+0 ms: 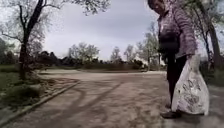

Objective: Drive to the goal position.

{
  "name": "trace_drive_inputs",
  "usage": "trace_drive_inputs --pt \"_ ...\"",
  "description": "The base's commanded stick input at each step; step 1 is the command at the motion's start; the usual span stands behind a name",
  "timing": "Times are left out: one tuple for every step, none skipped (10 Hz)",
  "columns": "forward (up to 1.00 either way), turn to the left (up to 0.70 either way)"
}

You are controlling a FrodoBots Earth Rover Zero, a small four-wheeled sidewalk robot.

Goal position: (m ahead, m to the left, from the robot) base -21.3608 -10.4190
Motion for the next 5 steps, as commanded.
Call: trace_drive_inputs --pt "0.00 -0.70" --pt "0.00 -0.70" --pt "0.00 -0.70" --pt "0.00 -0.70" --pt "0.00 -0.70"
